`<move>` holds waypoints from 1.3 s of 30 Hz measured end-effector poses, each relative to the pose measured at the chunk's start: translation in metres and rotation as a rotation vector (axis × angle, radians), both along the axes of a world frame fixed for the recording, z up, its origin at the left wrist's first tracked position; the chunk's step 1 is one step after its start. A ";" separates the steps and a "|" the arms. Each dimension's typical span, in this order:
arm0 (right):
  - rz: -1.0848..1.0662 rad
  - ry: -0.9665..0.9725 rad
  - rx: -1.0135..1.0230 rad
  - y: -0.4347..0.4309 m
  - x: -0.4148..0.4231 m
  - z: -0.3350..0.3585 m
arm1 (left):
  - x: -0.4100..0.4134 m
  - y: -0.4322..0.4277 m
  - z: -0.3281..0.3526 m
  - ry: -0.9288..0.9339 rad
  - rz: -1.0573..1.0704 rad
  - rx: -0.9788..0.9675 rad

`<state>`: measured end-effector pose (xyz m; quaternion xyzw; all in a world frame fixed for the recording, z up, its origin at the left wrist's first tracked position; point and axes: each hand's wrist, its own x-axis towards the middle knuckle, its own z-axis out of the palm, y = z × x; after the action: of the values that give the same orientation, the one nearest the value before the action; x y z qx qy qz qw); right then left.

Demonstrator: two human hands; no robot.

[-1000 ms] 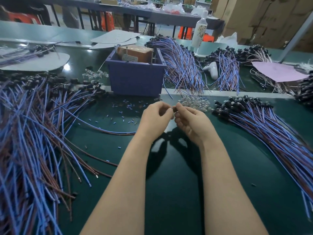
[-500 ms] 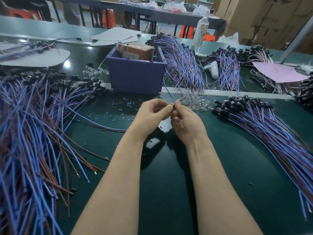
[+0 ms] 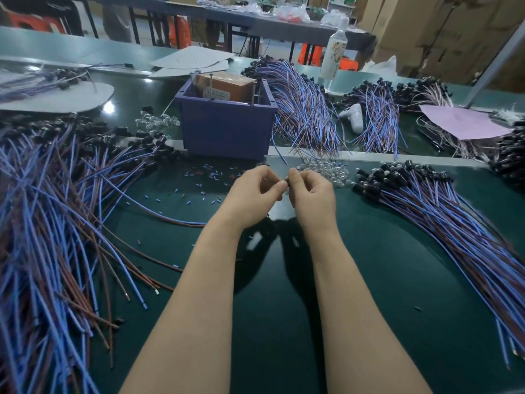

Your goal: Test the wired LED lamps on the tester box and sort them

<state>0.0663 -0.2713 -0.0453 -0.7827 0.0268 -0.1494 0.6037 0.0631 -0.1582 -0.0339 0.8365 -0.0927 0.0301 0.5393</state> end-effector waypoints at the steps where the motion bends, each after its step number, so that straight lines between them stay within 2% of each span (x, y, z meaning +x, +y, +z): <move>1: -0.075 -0.016 -0.110 -0.003 0.003 -0.002 | 0.001 0.001 -0.002 -0.007 0.047 0.109; 2: -0.160 -0.016 -0.111 -0.009 0.006 -0.002 | 0.001 0.003 -0.003 -0.008 0.095 0.188; 3: -0.245 -0.009 -0.029 -0.017 0.009 -0.001 | 0.001 0.007 -0.005 0.001 0.143 0.220; 5: -0.383 -0.002 0.123 -0.034 0.013 -0.001 | 0.003 0.015 -0.006 0.018 0.264 0.140; 6: -0.397 0.007 0.115 -0.037 0.013 -0.003 | 0.005 0.017 -0.005 0.013 0.332 0.049; 8: -0.345 0.027 -0.030 -0.028 0.010 -0.006 | 0.006 0.016 -0.003 0.003 0.408 -0.139; 10: -0.296 0.035 -0.208 -0.020 0.009 -0.009 | 0.003 0.010 0.000 -0.002 0.401 -0.213; 13: -0.280 0.061 -0.398 -0.020 0.011 -0.009 | 0.001 0.006 -0.001 -0.023 0.389 -0.142; 17: -0.221 0.138 -0.608 -0.015 0.014 -0.010 | -0.001 0.003 0.001 -0.115 0.445 0.078; 20: -0.192 0.203 -0.724 -0.013 0.018 -0.010 | -0.002 0.000 0.001 -0.188 0.389 0.100; 24: -0.229 0.106 -0.631 -0.013 0.015 -0.010 | -0.001 -0.002 -0.001 -0.231 0.311 0.046; 28: -0.121 -0.114 -0.200 -0.011 0.003 0.008 | 0.000 0.000 -0.005 -0.220 0.226 -0.077; 30: -0.013 -0.165 -0.076 -0.008 -0.004 0.017 | 0.000 0.001 -0.006 -0.207 0.200 -0.112; 34: 0.090 -0.194 -0.020 -0.001 -0.009 0.021 | 0.000 0.002 -0.007 -0.184 0.166 -0.142; 39: 0.081 -0.222 -0.129 0.002 -0.009 0.021 | 0.000 0.001 -0.006 -0.181 0.145 -0.129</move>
<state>0.0569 -0.2691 -0.0245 -0.7988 -0.0816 -0.2120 0.5571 0.0627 -0.1569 -0.0398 0.7983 -0.0782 0.1503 0.5779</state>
